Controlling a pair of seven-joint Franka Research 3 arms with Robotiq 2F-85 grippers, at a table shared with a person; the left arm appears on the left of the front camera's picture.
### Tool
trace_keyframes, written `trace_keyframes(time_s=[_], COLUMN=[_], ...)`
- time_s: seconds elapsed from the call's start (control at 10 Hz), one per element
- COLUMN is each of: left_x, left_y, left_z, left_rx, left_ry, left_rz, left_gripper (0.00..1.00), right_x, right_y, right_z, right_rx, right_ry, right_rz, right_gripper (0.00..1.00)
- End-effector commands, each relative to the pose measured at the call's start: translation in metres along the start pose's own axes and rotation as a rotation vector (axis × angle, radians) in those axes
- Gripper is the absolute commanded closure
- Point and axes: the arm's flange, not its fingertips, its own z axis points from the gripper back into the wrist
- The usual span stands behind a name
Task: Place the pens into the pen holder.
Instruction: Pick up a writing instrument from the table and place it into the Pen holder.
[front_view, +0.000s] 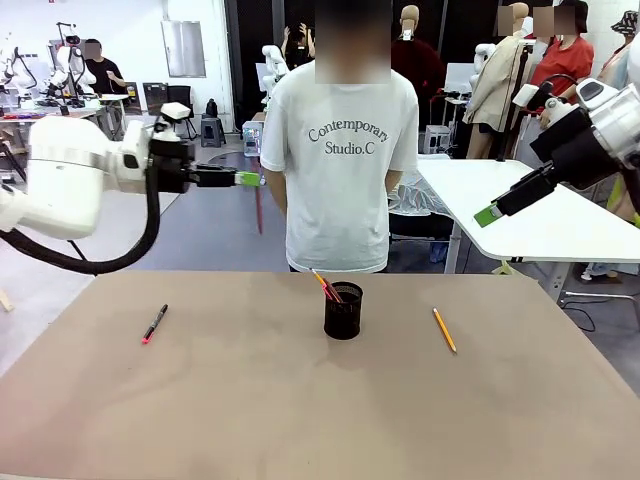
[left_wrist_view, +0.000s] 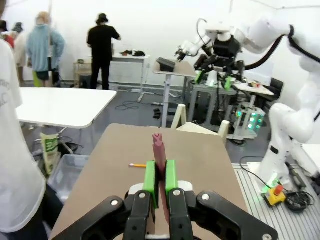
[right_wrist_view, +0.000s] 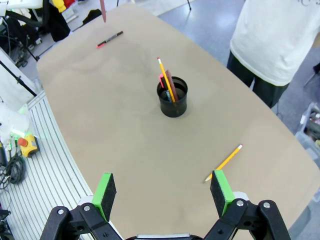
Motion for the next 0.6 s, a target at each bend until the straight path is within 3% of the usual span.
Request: trace_keyframes(time_s=[0.0,0.3,0.5], left_x=[-0.007,-0.021,-0.034], left_y=[0.008,0.020,0.026], left_z=[-0.028,-0.091,-0.126], left_rx=[-0.016,-0.126,-0.136], left_ry=[0.002,-0.009,-0.040], left_rz=[-0.075,-0.093,-0.124], left_gripper=[1.00,1.00,1.00], right_x=[0.002,0.002,0.002], right_y=[-0.001,-0.001,-0.001], right_z=[-0.001,-0.001,-0.001], right_rx=[0.016,0.016,0.016], right_ry=[-0.024,-0.024,-0.024], right_rz=[-0.004,-0.004,-0.004], right_gripper=[0.00,0.00,0.00])
